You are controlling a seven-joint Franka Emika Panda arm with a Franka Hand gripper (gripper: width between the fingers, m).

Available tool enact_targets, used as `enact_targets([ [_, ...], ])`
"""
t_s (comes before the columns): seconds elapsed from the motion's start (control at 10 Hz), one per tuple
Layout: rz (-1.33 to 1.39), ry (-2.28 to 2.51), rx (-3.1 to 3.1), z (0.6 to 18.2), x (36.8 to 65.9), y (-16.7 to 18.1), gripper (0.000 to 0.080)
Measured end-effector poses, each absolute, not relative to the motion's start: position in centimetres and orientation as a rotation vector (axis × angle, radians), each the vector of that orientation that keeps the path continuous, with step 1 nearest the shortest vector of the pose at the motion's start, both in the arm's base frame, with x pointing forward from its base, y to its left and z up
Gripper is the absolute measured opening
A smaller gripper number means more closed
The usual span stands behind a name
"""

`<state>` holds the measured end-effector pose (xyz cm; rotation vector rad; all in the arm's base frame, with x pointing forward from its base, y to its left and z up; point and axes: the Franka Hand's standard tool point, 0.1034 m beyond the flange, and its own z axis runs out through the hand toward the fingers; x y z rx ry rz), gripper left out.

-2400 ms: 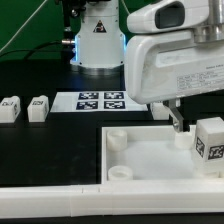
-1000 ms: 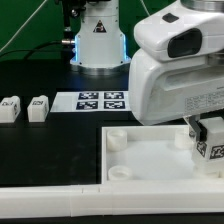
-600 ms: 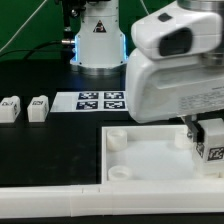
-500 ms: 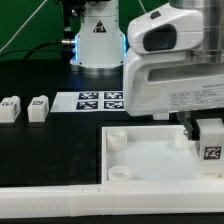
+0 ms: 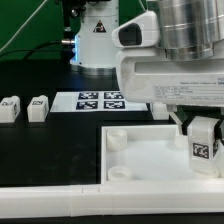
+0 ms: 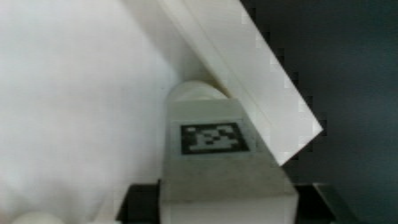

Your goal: Assemble one leg

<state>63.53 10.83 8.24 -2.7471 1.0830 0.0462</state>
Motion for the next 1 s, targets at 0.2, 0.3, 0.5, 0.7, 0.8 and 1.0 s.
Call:
enact_targets([
  [0.2,0.068,1.299,-2.657,8.2,63.5,10.8,0.03],
  [0.3,0.075,1.37,-2.623,8.2,63.5,10.8,0.03],
  [0.5,0.11,1.812,-2.325,8.0,63.0,11.5,0.03],
  [0.7,0.082,2.042,-2.072,7.9,62.7,11.9,0.03],
  [0.8,0.08,2.017,-2.095,8.0,62.7,11.9,0.03],
  [1.0,0.083,2.011,-2.099,7.9,62.7,12.0,0.0525],
])
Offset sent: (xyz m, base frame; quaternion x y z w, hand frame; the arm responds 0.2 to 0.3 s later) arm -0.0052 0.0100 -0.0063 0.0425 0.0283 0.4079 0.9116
